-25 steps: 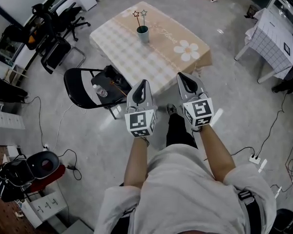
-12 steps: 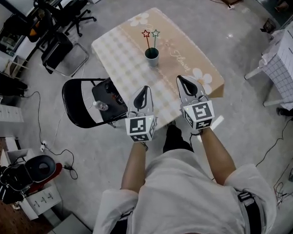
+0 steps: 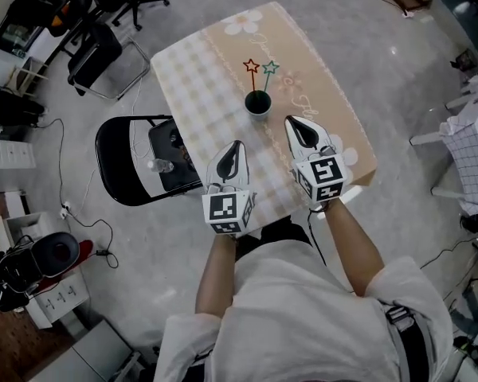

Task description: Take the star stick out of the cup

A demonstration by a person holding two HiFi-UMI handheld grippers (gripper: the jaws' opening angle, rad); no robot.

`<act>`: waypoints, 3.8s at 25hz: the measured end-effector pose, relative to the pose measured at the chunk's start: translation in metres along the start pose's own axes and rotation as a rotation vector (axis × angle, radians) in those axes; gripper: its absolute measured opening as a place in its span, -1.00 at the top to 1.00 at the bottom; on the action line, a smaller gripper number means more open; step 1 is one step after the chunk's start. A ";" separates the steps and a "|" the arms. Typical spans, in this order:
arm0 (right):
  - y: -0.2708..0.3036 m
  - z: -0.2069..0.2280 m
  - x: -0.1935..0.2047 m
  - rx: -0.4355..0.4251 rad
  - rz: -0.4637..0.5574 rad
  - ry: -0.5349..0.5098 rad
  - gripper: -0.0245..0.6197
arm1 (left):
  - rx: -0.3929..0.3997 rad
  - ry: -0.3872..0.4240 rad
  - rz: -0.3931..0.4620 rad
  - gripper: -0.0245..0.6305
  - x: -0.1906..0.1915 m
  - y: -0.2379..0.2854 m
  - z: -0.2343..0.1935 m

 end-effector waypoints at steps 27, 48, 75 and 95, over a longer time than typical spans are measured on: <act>0.117 0.032 0.005 0.099 -0.200 0.070 0.85 | 0.060 -0.081 -0.097 0.92 0.042 0.060 -0.047; 0.159 0.049 0.018 0.065 -0.270 0.133 0.76 | -0.003 -0.088 -0.129 0.92 0.049 0.063 -0.067; 0.085 0.028 -0.060 0.037 0.018 0.178 0.90 | 0.053 -0.044 -0.058 0.92 0.023 0.047 -0.048; -0.006 0.067 -0.011 0.170 -0.191 0.273 0.91 | 0.263 -0.034 -0.074 0.92 0.028 0.076 0.026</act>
Point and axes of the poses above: the fingertips, and each gripper's own axes: y forward along the fingers, z to its right, x out of its underside, the point moved 7 cm from there along -y, backward along the fingers, and after that the axes turned 15 degrees about y, right-handed, at the moved point
